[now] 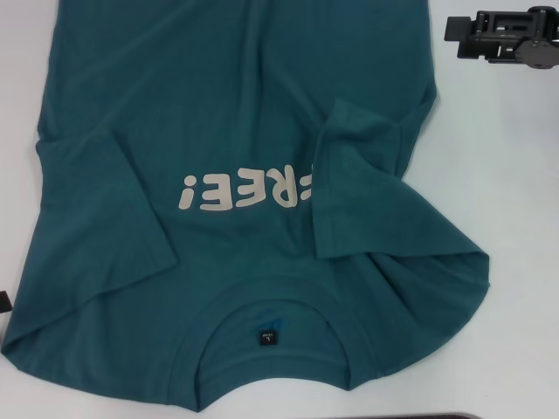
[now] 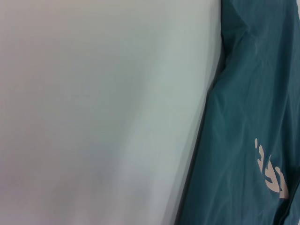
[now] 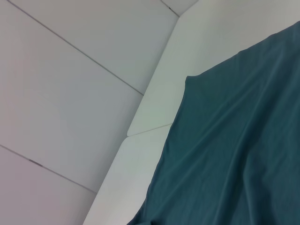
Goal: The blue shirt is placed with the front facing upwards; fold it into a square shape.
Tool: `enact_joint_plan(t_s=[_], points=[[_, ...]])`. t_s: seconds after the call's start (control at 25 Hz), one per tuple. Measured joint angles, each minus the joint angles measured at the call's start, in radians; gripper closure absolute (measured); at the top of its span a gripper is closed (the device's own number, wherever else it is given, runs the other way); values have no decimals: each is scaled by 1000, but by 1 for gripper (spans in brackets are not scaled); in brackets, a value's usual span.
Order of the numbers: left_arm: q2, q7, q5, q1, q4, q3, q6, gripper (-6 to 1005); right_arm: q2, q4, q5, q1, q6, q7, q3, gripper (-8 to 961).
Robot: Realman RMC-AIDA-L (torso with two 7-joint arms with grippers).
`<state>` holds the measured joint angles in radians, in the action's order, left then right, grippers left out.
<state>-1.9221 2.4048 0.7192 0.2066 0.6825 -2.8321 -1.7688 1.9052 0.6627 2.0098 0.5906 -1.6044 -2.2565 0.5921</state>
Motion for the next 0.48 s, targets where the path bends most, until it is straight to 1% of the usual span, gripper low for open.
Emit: enact_joint_plan(t_s=[0.2,0.48], points=[[-7,0,-25,4,0,1,3,205,0,2,-2,0,7,0,0,208],[-23,-5,-52,28,0,2,-17,206,-1,4,-6,0,11,0,0,208]])
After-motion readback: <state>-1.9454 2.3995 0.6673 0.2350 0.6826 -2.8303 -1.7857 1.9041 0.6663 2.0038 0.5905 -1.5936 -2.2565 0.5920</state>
